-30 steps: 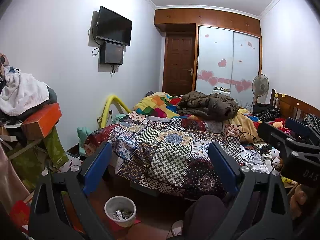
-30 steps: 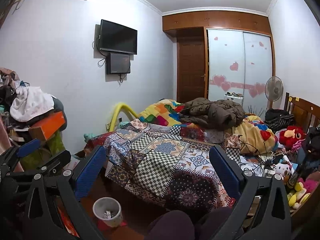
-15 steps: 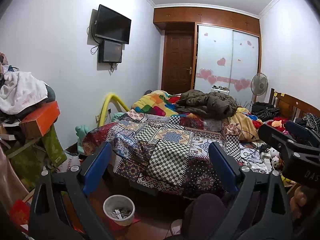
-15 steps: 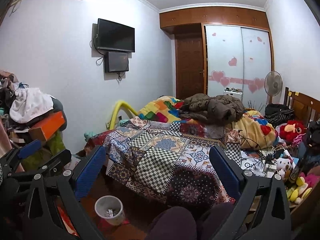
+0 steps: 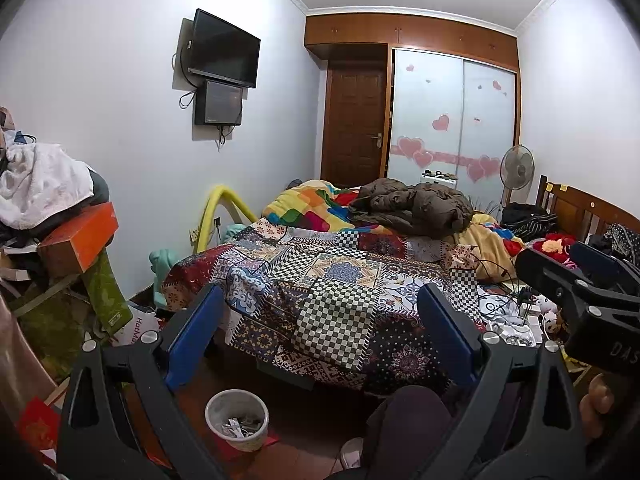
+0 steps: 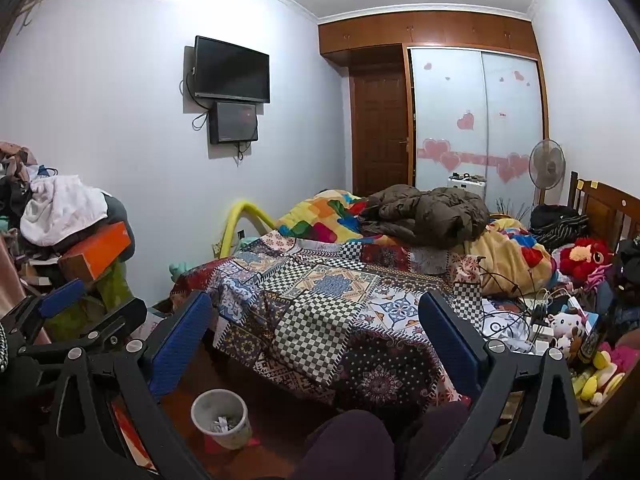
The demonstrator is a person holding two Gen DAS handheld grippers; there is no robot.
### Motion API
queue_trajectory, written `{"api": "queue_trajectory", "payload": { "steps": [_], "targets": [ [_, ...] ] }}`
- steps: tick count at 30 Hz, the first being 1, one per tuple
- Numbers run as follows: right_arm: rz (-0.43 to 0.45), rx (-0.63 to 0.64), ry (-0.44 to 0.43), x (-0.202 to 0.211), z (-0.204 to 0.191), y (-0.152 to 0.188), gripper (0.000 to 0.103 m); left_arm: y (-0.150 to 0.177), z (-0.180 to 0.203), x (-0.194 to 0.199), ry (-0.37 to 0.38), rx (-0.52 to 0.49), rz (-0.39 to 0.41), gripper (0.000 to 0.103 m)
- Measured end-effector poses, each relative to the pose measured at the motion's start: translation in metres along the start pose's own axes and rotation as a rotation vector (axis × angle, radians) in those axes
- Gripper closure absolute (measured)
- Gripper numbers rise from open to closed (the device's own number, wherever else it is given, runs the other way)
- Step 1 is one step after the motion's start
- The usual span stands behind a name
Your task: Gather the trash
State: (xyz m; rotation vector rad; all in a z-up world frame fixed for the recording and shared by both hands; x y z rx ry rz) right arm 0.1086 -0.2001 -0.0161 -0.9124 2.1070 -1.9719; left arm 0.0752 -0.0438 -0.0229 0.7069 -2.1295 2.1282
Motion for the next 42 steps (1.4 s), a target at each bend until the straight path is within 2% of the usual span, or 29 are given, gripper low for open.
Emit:
{"api": "queue_trajectory", "payload": {
  "steps": [31,42],
  "targets": [
    [0.001,0.019,-0.002,-0.0015,-0.0091,-0.0036,0.0,0.0004,0.0025,0.002,0.003,0.008,0.003,0.005],
    [0.005,0.017,-0.001,0.0003,-0.0079,-0.0042,0.0,0.0021,0.0069,-0.0003,0.032,0.005,-0.008,0.005]
  ]
}}
Point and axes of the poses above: each gripper's, at about its wrist camera, not at the fingertips, and x roughly against the way its jaws point, z to its right, y to its underside, the point moved 8 cm from there along -x, roughly the way its jaws point, and after that the axes turned 14 degrees about -y, right-handed, at the moved point
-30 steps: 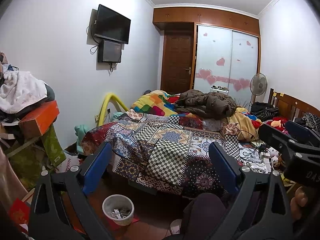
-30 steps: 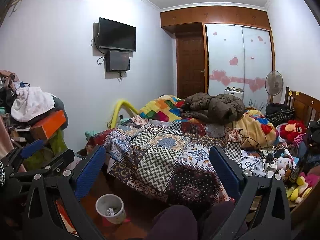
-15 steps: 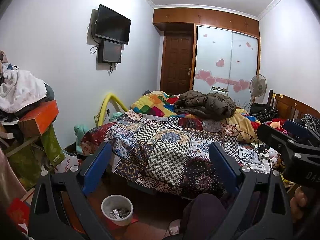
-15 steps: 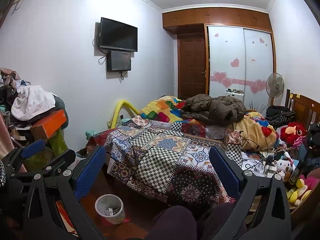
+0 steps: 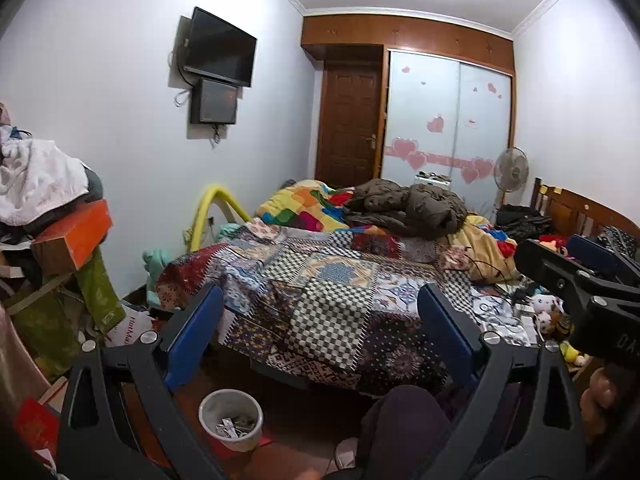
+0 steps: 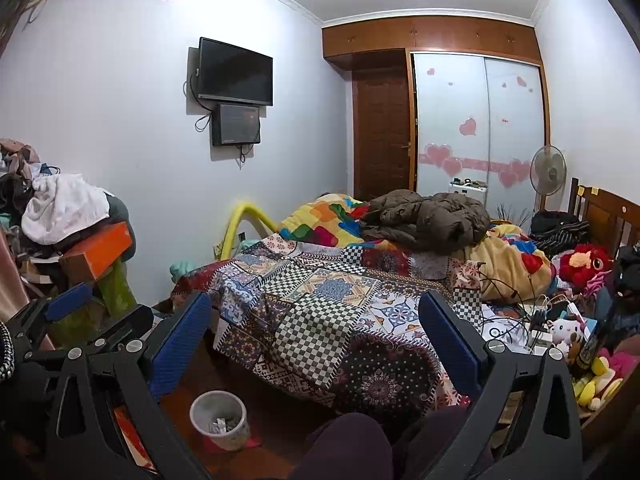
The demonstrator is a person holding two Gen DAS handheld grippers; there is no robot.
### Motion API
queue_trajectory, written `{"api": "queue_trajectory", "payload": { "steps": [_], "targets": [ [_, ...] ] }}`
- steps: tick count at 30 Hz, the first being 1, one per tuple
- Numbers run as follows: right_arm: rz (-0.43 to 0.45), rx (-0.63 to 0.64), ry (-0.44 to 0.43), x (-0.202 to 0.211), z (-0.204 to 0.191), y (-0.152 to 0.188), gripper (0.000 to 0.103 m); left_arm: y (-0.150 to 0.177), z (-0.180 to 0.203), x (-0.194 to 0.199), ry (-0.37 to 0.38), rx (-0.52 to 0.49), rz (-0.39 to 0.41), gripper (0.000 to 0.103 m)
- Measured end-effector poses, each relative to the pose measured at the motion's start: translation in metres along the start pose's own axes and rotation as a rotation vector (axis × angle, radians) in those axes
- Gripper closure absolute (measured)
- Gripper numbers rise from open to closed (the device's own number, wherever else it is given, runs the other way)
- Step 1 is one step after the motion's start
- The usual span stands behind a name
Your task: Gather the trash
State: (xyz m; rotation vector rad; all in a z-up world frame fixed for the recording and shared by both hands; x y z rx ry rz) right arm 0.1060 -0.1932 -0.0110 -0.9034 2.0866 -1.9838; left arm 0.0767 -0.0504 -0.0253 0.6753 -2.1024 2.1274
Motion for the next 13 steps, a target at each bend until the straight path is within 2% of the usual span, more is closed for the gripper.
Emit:
{"api": "queue_trajectory", "payload": {
  "steps": [13],
  "targets": [
    [-0.007,-0.013,0.001,0.0002,0.0028,0.0025,0.0,-0.0001,-0.001,0.0011,-0.007,-0.006,0.011,0.005]
  ]
}}
Point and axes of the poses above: each gripper's, at about its wrist camera, not at the fingertips, and x roughly against the way its jaws point, z to its right, y to its underside, the point moved 8 cm from there along -x, roughly the way its jaws point, and after that the axes turned 14 degrees about -y, right-handed, at the moved point
